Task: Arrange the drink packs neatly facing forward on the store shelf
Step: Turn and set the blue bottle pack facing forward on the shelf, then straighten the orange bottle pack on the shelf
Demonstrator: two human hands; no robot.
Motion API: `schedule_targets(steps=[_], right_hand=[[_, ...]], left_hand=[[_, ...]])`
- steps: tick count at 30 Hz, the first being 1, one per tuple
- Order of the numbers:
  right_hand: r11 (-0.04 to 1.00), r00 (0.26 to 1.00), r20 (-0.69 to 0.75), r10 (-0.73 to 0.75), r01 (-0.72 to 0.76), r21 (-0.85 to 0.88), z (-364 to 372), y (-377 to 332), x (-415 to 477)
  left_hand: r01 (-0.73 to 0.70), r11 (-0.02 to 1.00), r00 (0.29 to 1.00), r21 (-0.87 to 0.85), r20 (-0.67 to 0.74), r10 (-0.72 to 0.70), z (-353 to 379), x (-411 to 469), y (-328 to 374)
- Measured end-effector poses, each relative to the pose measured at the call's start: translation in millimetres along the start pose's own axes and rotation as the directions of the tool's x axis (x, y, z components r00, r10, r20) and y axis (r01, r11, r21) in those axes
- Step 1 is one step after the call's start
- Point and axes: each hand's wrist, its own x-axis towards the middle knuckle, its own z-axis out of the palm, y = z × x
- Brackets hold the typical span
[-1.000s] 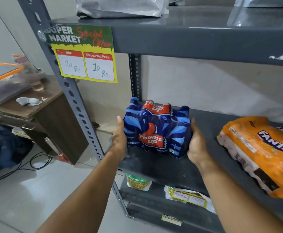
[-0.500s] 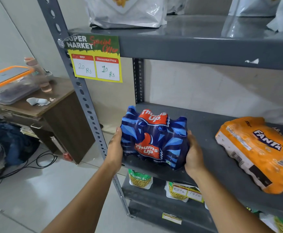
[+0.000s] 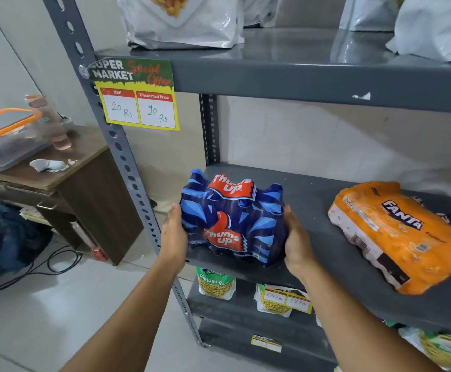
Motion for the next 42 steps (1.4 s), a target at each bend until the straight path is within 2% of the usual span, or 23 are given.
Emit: schedule_targets(steps=[1,2,4,6,7,8,11,13,15,17,19,21,25,27,30,32,36,38,40,42], right_hand=[[0.999,1.0,0.002,-0.03,0.03,-0.028,-2.5,-3.0,0.3],[0.997,0.998,-0.018,-0.063,0.062,-0.047,-4.4,-7.8,0.3],[0.984,0.98,-0.118,-0.158,0.147,-0.096,-10.0,-25.8,-0.2],[0.962,0.943,-0.218,-0.25,0.217,-0.165,-22.2,-50.3,1.9],[0.949,0.921,-0.259,-0.289,0.24,-0.204,-30.8,-61.1,2.6],[0.922,0.886,-0.3,-0.353,0.275,-0.274,-44.9,-73.9,0.2],[0.797,0.744,-0.383,-0.547,0.322,-0.511,-98.4,-101.9,-12.6],[0.773,0.664,-0.473,-0.579,0.264,-0.577,-153.9,-110.1,-23.0],[0.777,0.608,-0.559,-0.564,0.163,-0.608,-210.8,-107.0,-29.5],[0.815,0.643,-0.606,-0.467,0.047,-0.578,-258.2,-100.6,-34.7],[0.856,0.73,-0.603,-0.321,-0.048,-0.514,-292.8,-91.8,-36.9],[0.898,0.81,-0.552,-0.201,-0.072,-0.434,-315.4,-83.0,-37.0],[0.92,0.936,-0.341,-0.081,-0.062,-0.388,-331.8,-71.6,-29.4],[0.948,0.955,-0.292,-0.05,-0.047,-0.315,-333.5,-70.3,-25.1],[0.992,0.965,-0.261,0.032,-0.062,-0.108,-324.1,-69.5,-30.8],[0.997,0.966,-0.257,0.021,-0.039,-0.067,-319.9,-71.3,-35.9],[0.978,0.938,-0.296,-0.179,0.137,-0.157,-314.3,-78.0,-37.7],[0.94,0.91,-0.291,-0.294,0.22,-0.261,-306.0,-85.2,-40.3],[0.855,0.878,-0.262,-0.4,0.255,-0.452,-292.6,-93.0,-46.0],[0.745,0.833,-0.229,-0.504,0.285,-0.604,-272.6,-98.2,-48.9]], left_hand=[[-0.112,0.992,0.994,0.052,0.001,0.112,2.8,-4.6,8.1],[-0.285,0.946,0.958,0.154,0.007,0.288,7.5,-11.3,20.0],[-0.608,0.692,0.778,0.388,0.12,0.617,25.5,-23.5,47.2],[-0.769,0.453,0.603,0.452,0.277,0.748,56.0,-36.6,71.9],[-0.805,0.4,0.56,0.439,0.336,0.757,73.2,-44.5,80.3],[-0.824,0.406,0.55,0.395,0.388,0.739,94.1,-50.9,83.3],[-0.745,0.614,0.645,0.261,0.52,0.56,149.7,-70.3,73.4],[-0.544,0.798,0.745,0.258,0.586,0.319,182.1,-86.6,57.7],[-0.284,0.931,0.792,0.227,0.604,0.094,208.8,-96.2,31.0],[-0.135,0.963,0.785,0.232,0.618,-0.039,234.3,-99.9,-2.8],[-0.074,0.962,0.796,0.263,0.597,-0.102,259.1,-103.2,-33.4],[0.02,0.969,0.834,0.245,0.53,-0.151,282.9,-111.0,-55.0],[0.108,0.981,0.902,0.162,0.399,-0.165,321.9,-130.9,-66.1],[0.131,0.983,0.928,0.132,0.333,-0.168,337.0,-135.6,-69.9],[0.111,0.982,0.954,0.152,0.259,-0.148,347.6,-139.7,-78.3],[0.113,0.982,0.962,0.151,0.229,-0.146,350.7,-148.7,-71.9],[0.164,0.986,0.958,0.012,0.238,-0.162,343.2,-143.4,-69.5],[0.189,0.978,0.951,-0.083,0.262,-0.162,333.8,-137.1,-71.3],[0.155,0.983,0.958,-0.104,0.257,-0.124,325.4,-132.5,-74.7],[0.063,0.997,0.967,-0.041,0.25,-0.051,320.2,-130.1,-79.3]])
